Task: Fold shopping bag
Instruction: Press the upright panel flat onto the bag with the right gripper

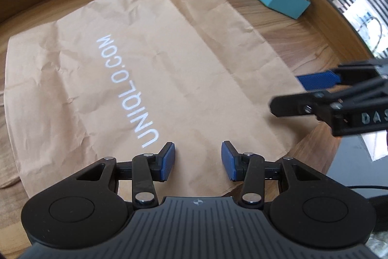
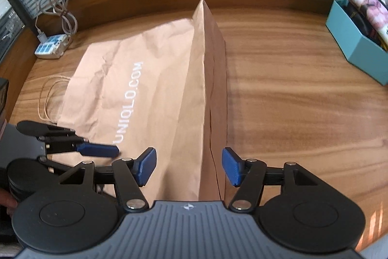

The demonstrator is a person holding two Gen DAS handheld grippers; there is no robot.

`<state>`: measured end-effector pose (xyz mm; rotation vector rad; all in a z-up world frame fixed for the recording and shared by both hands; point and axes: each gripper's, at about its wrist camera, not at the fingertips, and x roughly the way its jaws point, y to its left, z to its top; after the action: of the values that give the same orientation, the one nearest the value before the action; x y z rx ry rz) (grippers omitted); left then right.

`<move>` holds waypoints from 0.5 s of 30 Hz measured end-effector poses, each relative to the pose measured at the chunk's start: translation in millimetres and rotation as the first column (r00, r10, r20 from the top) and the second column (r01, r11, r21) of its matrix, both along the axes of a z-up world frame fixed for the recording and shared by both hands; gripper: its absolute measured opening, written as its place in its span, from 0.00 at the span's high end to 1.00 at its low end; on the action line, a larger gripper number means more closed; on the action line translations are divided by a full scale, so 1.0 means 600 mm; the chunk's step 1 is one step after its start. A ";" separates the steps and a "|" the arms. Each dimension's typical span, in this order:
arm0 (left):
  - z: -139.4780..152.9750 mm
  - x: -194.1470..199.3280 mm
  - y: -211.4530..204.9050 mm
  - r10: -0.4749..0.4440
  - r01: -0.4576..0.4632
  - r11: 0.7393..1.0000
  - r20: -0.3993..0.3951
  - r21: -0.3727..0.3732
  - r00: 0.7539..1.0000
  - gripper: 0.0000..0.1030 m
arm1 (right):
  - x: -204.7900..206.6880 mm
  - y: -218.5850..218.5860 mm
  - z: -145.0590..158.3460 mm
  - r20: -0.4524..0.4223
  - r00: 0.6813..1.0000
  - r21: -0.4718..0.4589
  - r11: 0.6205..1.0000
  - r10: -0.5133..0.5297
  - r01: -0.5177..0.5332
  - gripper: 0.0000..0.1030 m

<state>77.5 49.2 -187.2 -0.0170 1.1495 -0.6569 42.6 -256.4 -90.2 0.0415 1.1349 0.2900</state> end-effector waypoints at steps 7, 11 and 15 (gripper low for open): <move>-0.030 0.009 0.005 0.007 -0.006 0.998 -0.025 0.057 1.000 0.56 | 0.003 -0.001 -0.044 -0.049 0.999 -0.007 1.000 -0.006 0.006 0.62; -0.036 0.003 0.001 -0.014 0.015 0.997 -0.006 0.079 1.000 0.56 | 0.002 0.014 -0.070 -0.051 0.999 -0.060 0.998 0.008 -0.011 0.69; -0.035 0.002 0.001 -0.026 0.026 0.996 0.008 0.085 1.000 0.56 | -0.001 0.030 -0.073 -0.049 0.998 -0.103 0.993 0.050 -0.054 0.70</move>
<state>78.9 50.1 -208.1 0.0732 1.1701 -0.6299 42.0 -238.3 -133.8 -0.0744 1.1972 0.2766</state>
